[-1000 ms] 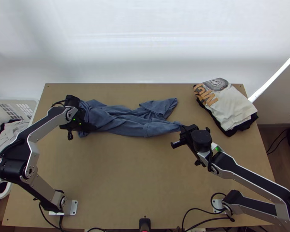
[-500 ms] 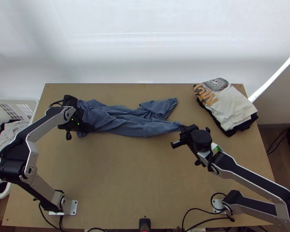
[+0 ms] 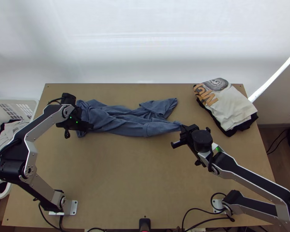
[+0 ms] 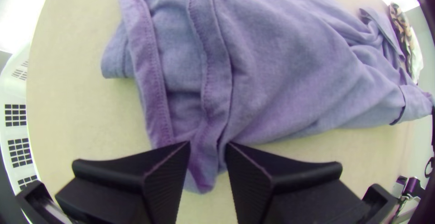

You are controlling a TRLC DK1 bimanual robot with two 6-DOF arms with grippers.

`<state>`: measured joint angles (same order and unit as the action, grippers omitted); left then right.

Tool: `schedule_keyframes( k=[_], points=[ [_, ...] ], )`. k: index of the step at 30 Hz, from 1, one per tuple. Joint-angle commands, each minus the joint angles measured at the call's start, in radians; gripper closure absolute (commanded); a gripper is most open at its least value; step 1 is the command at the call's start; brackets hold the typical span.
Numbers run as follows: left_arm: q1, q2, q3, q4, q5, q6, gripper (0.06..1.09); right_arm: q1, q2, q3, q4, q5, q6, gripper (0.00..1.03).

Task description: Fold the t-shirt

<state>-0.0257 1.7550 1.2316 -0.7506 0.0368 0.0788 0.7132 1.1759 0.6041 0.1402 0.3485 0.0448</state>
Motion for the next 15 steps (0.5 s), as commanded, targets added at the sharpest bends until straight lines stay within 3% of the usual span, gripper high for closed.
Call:
schedule_keyframes(
  k=[1, 5, 9, 11, 15],
  points=[
    [0.007, -0.019, 0.025, -0.020, 0.005, -0.013, 0.66, 0.002, -0.024, 0.003, 0.001, 0.006, 0.013, 1.00],
    [0.007, -0.009, 0.017, -0.015, 0.005, -0.013, 0.67, 0.002, -0.027, 0.003, 0.001, 0.006, 0.013, 1.00],
    [0.006, -0.002, -0.014, 0.028, 0.005, -0.022, 0.86, 0.002, -0.027, 0.003, 0.001, 0.006, 0.013, 1.00],
    [0.003, -0.003, -0.032, 0.057, 0.005, -0.024, 1.05, 0.002, -0.027, 0.005, 0.001, 0.006, 0.013, 1.00],
    [0.012, -0.003, -0.027, 0.066, 0.003, -0.037, 1.05, -0.012, -0.030, 0.017, -0.001, 0.006, 0.013, 1.00]
  ],
)
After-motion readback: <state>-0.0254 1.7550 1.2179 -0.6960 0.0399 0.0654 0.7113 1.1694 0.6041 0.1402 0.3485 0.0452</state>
